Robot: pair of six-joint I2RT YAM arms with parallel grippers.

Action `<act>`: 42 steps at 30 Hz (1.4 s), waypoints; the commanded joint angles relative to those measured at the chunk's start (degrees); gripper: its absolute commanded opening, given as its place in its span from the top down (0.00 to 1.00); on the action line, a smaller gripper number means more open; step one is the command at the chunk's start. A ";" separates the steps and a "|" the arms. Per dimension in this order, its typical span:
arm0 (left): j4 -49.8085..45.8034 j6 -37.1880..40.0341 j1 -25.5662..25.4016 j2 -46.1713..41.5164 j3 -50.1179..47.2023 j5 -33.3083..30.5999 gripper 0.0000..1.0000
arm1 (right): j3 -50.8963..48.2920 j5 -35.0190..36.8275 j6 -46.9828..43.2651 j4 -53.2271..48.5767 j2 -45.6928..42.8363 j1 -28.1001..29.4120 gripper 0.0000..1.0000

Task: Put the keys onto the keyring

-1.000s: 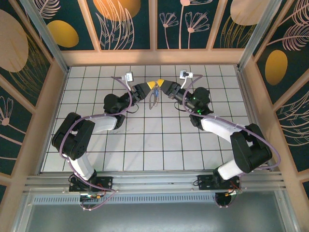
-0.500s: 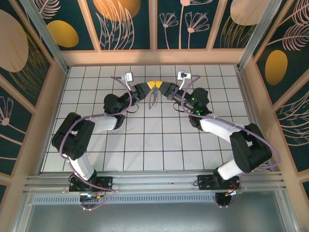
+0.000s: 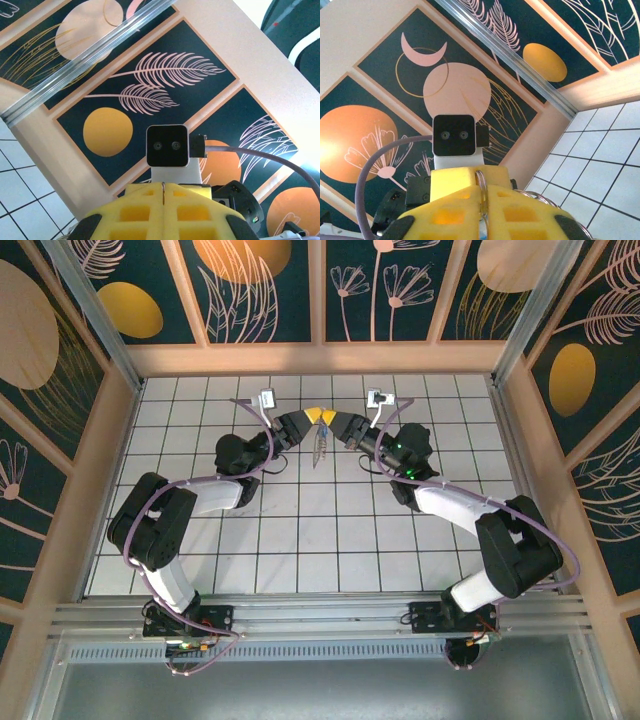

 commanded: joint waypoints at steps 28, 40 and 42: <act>-29.86 23.48 3.96 -5.72 11.51 8.56 0.47 | 15.23 -21.28 -15.14 -23.43 0.45 -13.57 1.00; -44.44 32.01 6.31 0.21 22.59 19.78 0.45 | 24.68 -37.30 -15.06 -25.03 11.36 -16.81 1.00; -44.58 32.23 6.45 1.17 23.28 20.79 0.46 | 24.77 -37.89 -14.15 -23.92 11.98 -16.85 1.00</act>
